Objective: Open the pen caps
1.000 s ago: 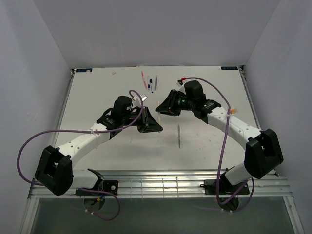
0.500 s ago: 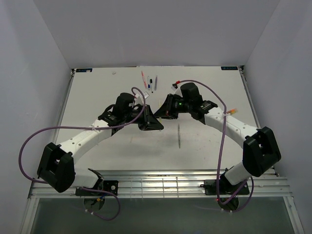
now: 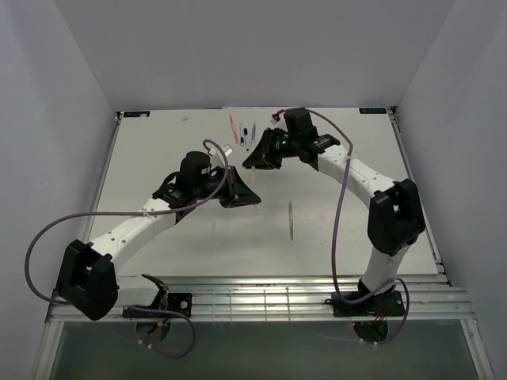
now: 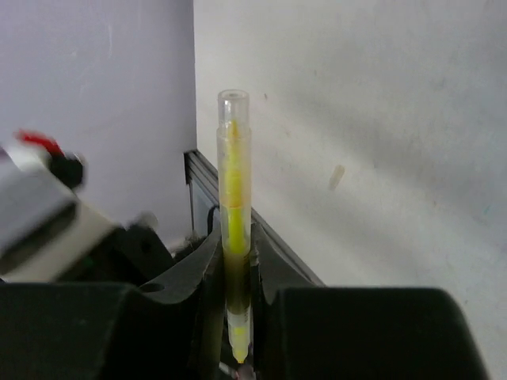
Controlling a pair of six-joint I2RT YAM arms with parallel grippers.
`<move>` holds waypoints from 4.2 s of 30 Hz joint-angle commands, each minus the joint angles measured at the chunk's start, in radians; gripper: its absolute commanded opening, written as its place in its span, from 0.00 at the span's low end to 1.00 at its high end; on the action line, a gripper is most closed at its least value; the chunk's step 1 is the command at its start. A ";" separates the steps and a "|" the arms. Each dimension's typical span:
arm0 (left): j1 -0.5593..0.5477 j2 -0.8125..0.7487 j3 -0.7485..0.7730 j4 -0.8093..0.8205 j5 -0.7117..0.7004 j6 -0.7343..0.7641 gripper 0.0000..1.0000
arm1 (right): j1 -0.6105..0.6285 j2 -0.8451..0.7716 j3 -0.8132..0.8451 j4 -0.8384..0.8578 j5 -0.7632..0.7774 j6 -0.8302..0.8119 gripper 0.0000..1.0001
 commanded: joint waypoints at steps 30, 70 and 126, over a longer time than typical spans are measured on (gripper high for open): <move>-0.012 -0.015 -0.077 -0.633 -0.992 0.320 0.00 | -0.131 -0.208 -0.299 -0.378 0.434 -0.463 0.08; -0.011 0.191 -0.143 -0.399 -0.805 0.352 0.18 | -0.202 -0.088 -0.365 -0.290 0.347 -0.478 0.08; -0.012 0.163 -0.090 -0.543 -0.762 0.245 0.51 | -0.162 0.088 -0.336 -0.349 0.520 -0.494 0.31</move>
